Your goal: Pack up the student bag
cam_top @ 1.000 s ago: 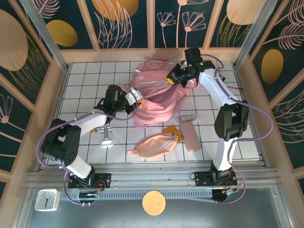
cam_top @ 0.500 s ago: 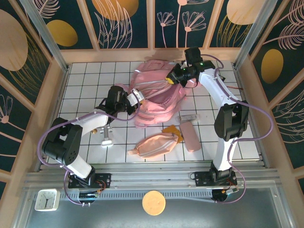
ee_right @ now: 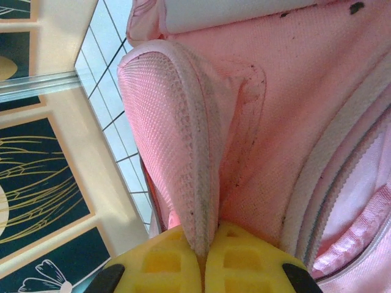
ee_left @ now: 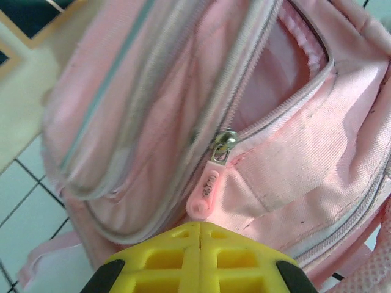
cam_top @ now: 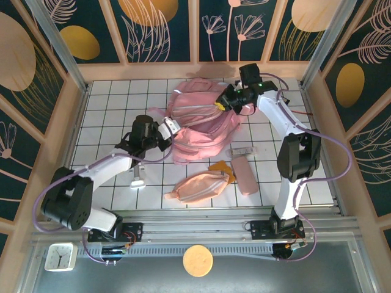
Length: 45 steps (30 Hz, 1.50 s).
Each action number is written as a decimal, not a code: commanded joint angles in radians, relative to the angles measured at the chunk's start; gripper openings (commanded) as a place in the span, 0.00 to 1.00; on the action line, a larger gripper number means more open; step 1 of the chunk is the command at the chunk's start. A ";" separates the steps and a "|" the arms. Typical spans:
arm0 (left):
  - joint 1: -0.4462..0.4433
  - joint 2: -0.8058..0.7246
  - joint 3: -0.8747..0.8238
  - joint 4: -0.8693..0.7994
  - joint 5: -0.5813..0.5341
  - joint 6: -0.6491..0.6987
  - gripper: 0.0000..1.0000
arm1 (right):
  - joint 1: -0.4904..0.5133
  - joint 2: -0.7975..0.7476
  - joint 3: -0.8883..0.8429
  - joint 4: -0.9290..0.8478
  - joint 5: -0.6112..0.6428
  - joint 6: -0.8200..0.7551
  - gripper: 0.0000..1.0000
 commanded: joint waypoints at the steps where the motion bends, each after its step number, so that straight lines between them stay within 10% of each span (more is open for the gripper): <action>1: 0.044 -0.038 -0.022 -0.038 -0.004 -0.060 0.00 | -0.017 -0.083 0.014 0.112 -0.053 -0.021 0.00; 8: 0.073 0.007 0.025 -0.050 0.120 -0.083 0.01 | -0.017 -0.083 0.020 0.112 -0.073 -0.018 0.00; 10: 0.072 0.042 0.046 -0.040 0.234 -0.090 0.39 | -0.014 -0.083 0.025 0.108 -0.080 -0.017 0.00; 12: 0.066 0.060 0.050 -0.004 0.277 -0.097 0.45 | -0.010 -0.086 0.029 0.102 -0.078 -0.017 0.00; 45: -0.019 0.245 0.157 0.067 0.144 -0.314 0.32 | 0.020 -0.093 0.023 0.128 -0.076 0.000 0.00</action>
